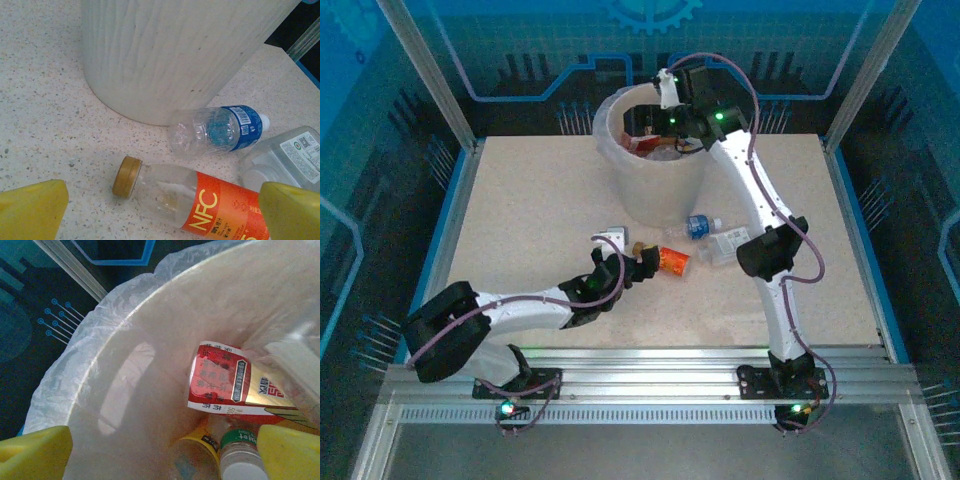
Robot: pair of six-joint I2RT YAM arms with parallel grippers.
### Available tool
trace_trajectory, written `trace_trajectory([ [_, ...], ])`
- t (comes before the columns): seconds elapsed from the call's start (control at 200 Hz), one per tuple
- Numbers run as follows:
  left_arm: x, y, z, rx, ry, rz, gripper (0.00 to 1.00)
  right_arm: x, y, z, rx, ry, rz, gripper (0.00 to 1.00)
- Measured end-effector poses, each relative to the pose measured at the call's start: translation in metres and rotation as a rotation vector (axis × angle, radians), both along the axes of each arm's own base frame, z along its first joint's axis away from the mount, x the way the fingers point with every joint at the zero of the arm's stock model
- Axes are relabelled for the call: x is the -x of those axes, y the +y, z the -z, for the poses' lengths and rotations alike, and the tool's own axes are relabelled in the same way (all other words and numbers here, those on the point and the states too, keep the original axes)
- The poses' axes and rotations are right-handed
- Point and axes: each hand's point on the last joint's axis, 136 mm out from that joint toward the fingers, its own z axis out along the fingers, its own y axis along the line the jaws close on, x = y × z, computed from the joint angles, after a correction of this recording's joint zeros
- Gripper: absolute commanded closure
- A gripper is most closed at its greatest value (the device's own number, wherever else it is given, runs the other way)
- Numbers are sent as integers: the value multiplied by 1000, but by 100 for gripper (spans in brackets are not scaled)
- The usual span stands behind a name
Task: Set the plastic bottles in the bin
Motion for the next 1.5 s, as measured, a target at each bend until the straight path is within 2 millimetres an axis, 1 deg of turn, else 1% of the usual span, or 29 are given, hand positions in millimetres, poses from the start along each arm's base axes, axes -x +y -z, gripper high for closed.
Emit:
trace_trajectory([
  [0.115, -2, -2, 3, 19, 21, -14, 1, 9, -6, -15, 15, -25, -4, 0],
  [0.22, -2, -3, 7, 58, 42, -35, 1, 25, -20, -43, 33, -71, 16, 0],
  [0.335, -2, -4, 16, 112, 86, -71, 1, 55, -46, -76, 58, -112, 58, 0],
  [0.405, -2, -8, 22, 138, 122, -95, 1, 74, -66, -87, 78, -122, 96, 0],
  [0.48, -2, -16, 28, 168, 162, -118, 1, 92, -88, -90, 102, -121, 140, 0],
  [0.515, -2, -19, 30, 177, 180, -129, 1, 100, -99, -88, 115, -117, 163, 0],
  [0.57, -1, -24, 33, 189, 206, -143, 1, 110, -116, -79, 142, -101, 200, 0],
  [0.685, -1, -34, 38, 209, 250, -171, 1, 131, -148, -48, 196, -49, 262, 0],
  [0.795, 0, -36, 45, 224, 293, -213, 1, 151, -175, -14, 235, 12, 315, 0],
  [0.88, -1, -37, 51, 223, 322, -244, 1, 164, -193, 5, 252, 45, 355, 0],
  [0.945, -2, -39, 54, 220, 342, -265, 1, 173, -205, 14, 256, 60, 385, 0],
  [1.046, -4, -43, 56, 224, 364, -292, 1, 184, -218, 23, 259, 69, 420, 0],
  [1.156, -6, -45, 58, 237, 381, -318, 1, 192, -226, 29, 257, 76, 442, 0],
  [1.331, -6, -45, 66, 220, 408, -349, 1, 197, -231, 45, 261, 105, 458, 0],
  [1.496, -9, -52, 68, 219, 426, -360, 1, 198, -234, 57, 267, 132, 469, 0],
])
